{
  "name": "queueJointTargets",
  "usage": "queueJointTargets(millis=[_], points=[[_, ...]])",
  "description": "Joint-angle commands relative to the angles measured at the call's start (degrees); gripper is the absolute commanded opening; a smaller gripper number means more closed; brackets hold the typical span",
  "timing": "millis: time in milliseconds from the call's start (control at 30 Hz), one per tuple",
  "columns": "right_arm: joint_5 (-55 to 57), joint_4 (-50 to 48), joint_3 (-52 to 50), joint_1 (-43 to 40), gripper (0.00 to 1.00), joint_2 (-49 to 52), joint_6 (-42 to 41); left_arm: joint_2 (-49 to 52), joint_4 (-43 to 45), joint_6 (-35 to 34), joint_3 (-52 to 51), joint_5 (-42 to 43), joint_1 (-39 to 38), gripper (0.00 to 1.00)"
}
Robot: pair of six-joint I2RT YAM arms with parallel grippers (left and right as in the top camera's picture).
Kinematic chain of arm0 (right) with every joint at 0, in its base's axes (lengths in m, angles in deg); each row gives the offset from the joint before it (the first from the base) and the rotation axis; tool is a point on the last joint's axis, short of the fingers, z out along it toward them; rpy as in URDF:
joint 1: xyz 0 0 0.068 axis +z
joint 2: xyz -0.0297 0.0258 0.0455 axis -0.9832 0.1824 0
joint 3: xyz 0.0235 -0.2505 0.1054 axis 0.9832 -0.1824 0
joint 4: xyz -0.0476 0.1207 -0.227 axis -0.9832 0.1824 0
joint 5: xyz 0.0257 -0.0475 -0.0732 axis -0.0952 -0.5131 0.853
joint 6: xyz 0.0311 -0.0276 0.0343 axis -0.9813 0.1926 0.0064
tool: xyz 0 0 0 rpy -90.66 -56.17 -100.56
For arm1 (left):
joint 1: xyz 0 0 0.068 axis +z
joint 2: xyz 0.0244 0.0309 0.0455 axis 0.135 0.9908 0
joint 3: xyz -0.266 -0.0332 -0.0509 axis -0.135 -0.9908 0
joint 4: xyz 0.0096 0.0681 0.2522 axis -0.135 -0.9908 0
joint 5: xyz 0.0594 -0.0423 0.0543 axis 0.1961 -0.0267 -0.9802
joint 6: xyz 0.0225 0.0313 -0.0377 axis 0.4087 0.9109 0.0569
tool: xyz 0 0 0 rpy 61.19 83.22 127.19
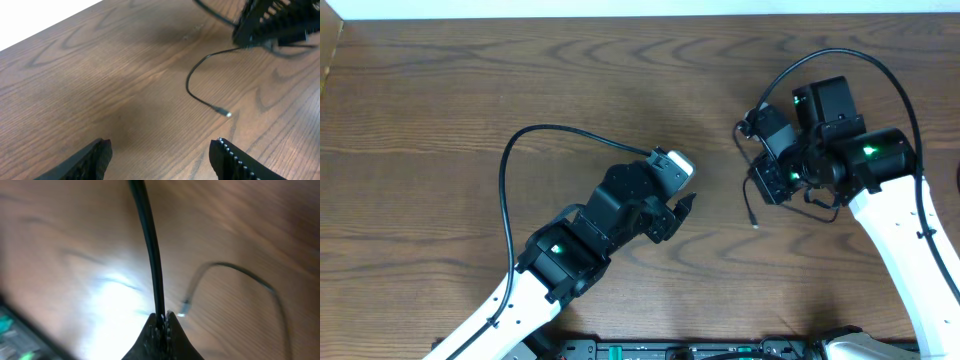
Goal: Untangle cables
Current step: 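Pull the right gripper up and right, drawing the cable end out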
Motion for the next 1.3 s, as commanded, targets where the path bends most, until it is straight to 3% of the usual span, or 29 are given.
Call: queueJointTargets(millis=[0, 100, 200, 467, 633, 700, 767, 800, 833, 1000, 1100, 1200, 1267], points=[[23.3, 0.4, 1.2, 0.2, 0.01, -0.1, -9.8, 0.2, 0.0, -0.3, 1.1, 0.0, -0.2, 0.67], [38.1, 2.6, 1.2, 0.0, 0.01, -0.1, -17.8, 0.2, 0.1, -0.3, 1.1, 0.0, -0.2, 0.67], [45.6, 4.3, 1.2, 0.0, 0.01, -0.1, -24.0, 0.2, 0.1, -0.2, 1.1, 0.0, -0.2, 0.67], [44.5, 4.3, 1.2, 2.4, 0.01, -0.1, -20.5, 0.2, 0.1, -0.2, 1.1, 0.0, -0.2, 0.67], [39.8, 2.5, 1.2, 8.5, 0.01, -0.1, -9.4, 0.2, 0.1, -0.2, 1.1, -0.1, -0.2, 0.67], [45.2, 2.4, 1.2, 10.6, 0.01, -0.1, -12.7, 0.2, 0.0, -0.2, 1.1, -0.1, -0.2, 0.67], [45.7, 4.1, 1.2, 11.5, 0.01, -0.1, -10.0, 0.2, 0.1, -0.2, 1.1, -0.1, -0.2, 0.67], [51.2, 4.2, 1.2, 11.6, 0.01, -0.1, -14.4, 0.2, 0.1, -0.2, 1.1, -0.1, -0.2, 0.67], [59.8, 5.2, 1.2, 11.5, 0.01, -0.1, -24.6, 0.2, 0.1, -0.2, 1.1, -0.1, -0.2, 0.67], [65.5, 9.0, 1.2, 10.1, 0.01, -0.1, -33.5, 0.2, 0.1, -0.2, 1.1, -0.1, -0.2, 0.67], [59.9, 7.2, 1.2, 9.7, 0.01, -0.1, -31.1, 0.2, 0.1, -0.2, 1.1, -0.1, -0.2, 0.67], [27.4, 0.5, 1.3, 9.9, 0.01, -0.1, -7.7, 0.2, 0.1, -0.2, 1.1, -0.1, -0.2, 0.67], [14.4, -3.2, 1.3, 9.8, 0.01, -0.1, -0.7, 0.2, 0.1, -0.2, 1.1, -0.1, -0.2, 0.67]])
